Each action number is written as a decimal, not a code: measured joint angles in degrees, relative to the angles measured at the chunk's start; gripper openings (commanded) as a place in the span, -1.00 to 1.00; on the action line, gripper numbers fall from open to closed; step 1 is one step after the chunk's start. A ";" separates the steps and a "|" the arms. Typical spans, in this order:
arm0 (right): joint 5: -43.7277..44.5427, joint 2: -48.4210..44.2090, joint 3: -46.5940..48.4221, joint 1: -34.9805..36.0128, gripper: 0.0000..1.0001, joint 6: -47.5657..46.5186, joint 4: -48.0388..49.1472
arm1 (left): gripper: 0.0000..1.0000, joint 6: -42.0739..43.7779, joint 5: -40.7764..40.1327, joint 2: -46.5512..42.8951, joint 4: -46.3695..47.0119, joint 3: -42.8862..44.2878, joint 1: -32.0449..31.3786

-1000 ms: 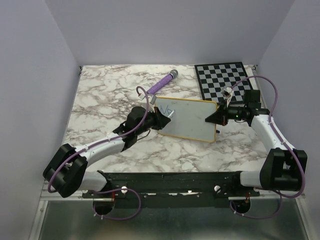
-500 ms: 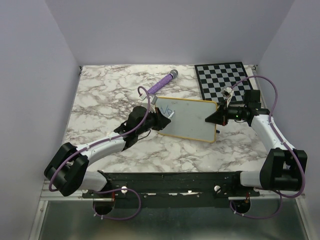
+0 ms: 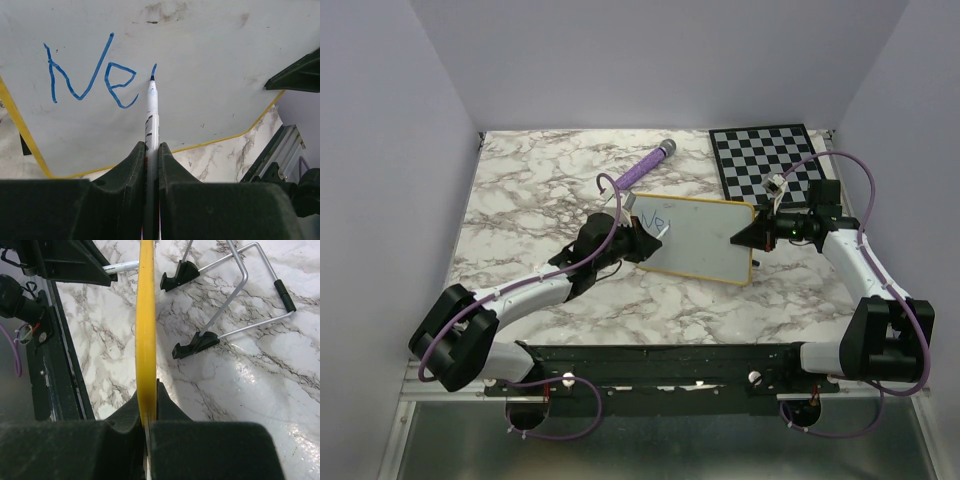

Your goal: Write a sentence on the whiteboard

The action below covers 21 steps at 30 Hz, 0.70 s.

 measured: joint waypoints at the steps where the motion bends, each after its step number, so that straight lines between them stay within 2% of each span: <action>1: 0.00 0.00 0.00 0.00 -0.99 0.02 0.00 | -1.00 -0.02 0.04 0.04 -0.02 0.00 0.00; 21: 0.04 0.00 0.00 0.00 -0.99 0.11 -0.02 | -1.00 -0.46 1.62 0.92 -1.88 -0.02 -0.74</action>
